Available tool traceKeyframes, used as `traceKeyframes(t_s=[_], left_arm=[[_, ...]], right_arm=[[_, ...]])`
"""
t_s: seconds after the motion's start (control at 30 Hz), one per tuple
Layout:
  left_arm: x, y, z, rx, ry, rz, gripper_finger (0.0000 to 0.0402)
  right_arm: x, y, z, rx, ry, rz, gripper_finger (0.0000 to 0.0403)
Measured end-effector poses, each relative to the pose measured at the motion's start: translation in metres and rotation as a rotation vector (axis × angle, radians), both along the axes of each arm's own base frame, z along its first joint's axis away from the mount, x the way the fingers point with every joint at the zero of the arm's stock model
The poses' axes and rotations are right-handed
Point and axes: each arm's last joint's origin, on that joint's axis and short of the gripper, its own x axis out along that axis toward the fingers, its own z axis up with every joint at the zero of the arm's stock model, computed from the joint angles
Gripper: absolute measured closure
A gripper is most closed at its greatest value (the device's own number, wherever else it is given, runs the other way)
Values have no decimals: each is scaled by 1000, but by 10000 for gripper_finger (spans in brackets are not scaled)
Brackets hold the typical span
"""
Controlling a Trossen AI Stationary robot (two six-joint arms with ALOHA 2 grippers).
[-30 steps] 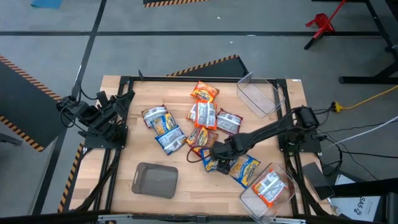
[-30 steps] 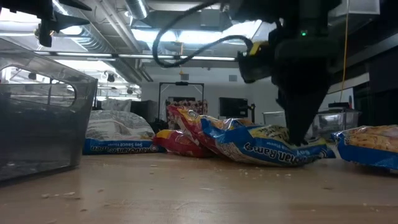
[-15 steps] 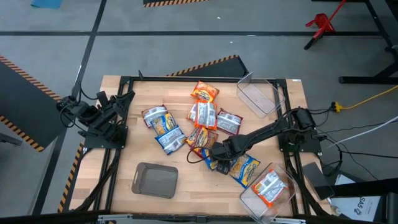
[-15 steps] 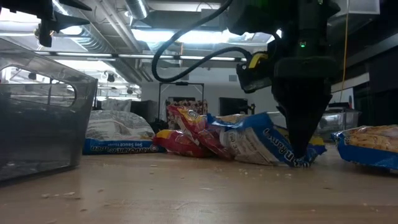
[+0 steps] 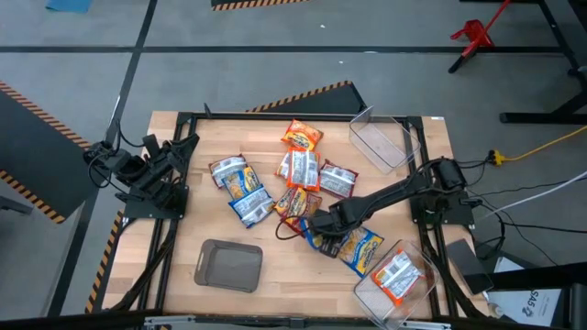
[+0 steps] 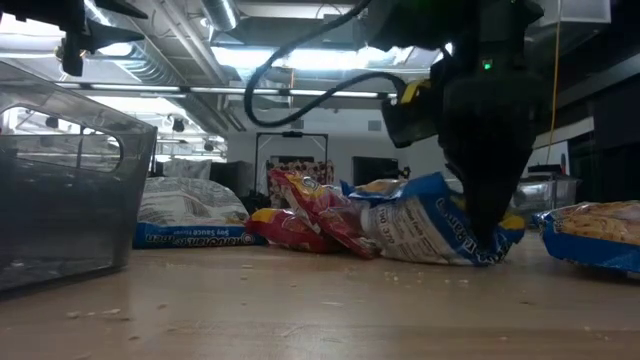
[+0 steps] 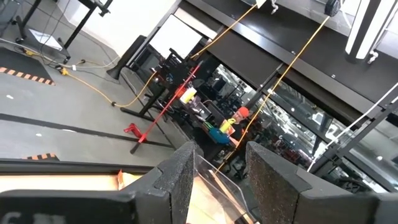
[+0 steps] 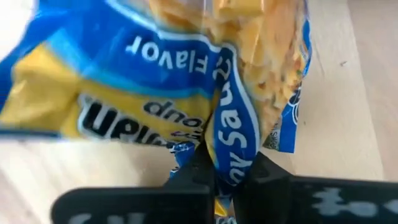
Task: Sort Maruchan noodles
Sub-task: Put the blue noodle pack into the black bin
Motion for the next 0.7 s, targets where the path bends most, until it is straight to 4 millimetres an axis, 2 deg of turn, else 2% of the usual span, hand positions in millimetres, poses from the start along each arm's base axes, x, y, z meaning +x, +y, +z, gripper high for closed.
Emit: traceKeyframes(t_s=[0.5, 0.7], left_arm=[[0, 0, 0, -1, 1, 2, 262], [0, 0, 0, -1, 0, 1, 262]], right_arm=[[-6, -20, 51, 4, -169, -78, 402], [10, -22, 73, -5, -304, -8, 402]])
